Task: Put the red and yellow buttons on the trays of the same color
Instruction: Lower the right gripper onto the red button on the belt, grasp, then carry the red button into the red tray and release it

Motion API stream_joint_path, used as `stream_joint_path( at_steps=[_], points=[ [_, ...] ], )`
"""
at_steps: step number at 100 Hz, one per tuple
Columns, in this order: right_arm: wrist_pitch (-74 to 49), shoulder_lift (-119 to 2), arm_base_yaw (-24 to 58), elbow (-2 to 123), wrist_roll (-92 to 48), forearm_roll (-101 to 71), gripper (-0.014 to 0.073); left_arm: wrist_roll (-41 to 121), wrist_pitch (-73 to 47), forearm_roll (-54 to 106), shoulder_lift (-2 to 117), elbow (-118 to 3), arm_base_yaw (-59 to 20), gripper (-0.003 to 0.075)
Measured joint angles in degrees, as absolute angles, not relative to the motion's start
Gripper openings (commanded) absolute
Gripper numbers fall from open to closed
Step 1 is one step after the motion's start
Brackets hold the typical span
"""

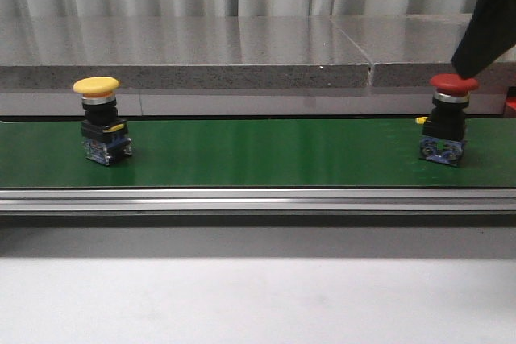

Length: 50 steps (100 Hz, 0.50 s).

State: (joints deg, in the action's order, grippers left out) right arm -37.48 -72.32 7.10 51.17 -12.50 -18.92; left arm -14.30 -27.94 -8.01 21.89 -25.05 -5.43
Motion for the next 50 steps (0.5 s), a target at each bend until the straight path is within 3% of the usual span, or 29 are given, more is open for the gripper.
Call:
stream_joint_path(
  at_steps=[17,40,50],
  points=[
    [-34.61,-78.08,7.52,53.07,-12.59,-18.92,0.0608,-14.3,-27.94,-8.01,21.89,-25.05,-5.43,-0.0019],
    [-32.65,-83.45,7.52,55.47,-12.7,-18.44,0.0324,-14.3,-27.94,-8.01,21.89,-25.05,-5.43,-0.0019],
    [-32.31,-84.11,7.52,55.73,-12.7,-18.31,0.0252,-14.3,-27.94,-8.01,21.89,-25.05,-5.43,-0.0019]
  ],
)
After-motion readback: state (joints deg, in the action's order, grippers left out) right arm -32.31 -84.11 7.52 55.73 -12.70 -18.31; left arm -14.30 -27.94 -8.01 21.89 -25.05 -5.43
